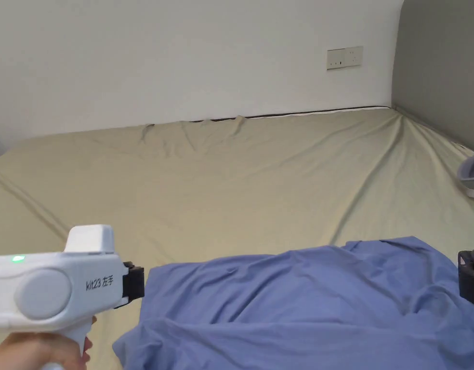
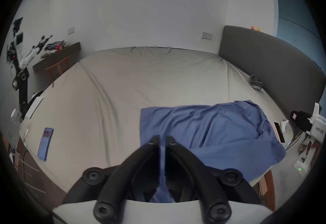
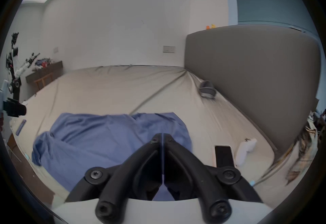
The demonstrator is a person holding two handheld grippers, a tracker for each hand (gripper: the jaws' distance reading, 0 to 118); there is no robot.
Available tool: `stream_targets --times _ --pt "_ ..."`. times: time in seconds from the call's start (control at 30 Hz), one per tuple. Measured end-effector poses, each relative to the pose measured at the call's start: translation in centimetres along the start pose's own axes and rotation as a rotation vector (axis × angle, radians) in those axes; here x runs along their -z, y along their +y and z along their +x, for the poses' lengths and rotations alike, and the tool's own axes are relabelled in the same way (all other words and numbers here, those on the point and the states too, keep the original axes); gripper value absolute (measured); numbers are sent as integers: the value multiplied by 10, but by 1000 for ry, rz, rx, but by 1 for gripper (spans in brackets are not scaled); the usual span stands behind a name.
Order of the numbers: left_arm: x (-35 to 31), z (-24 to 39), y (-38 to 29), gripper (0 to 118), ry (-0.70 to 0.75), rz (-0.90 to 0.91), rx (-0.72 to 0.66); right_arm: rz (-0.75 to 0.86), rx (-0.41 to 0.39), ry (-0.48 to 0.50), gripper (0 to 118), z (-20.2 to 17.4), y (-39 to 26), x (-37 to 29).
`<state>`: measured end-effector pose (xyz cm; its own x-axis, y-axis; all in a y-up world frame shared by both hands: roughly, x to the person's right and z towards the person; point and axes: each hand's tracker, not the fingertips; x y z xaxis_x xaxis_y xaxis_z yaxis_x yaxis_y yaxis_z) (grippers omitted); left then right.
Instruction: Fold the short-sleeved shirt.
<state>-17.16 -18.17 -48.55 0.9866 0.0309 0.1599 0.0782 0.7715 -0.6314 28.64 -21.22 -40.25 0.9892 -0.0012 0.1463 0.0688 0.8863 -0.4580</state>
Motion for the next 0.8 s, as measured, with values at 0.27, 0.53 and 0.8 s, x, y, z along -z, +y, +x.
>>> stream_targets --times 0.27,0.53,0.8 --pt "151 1 39 14 10 -202 45 17 1 11 0 15 25 86" --pt "262 -2 33 98 118 -311 99 -61 52 37 0 33 22 144" --pt "249 -8 32 24 -1 -286 46 -156 -9 -12 73 26 26 181"
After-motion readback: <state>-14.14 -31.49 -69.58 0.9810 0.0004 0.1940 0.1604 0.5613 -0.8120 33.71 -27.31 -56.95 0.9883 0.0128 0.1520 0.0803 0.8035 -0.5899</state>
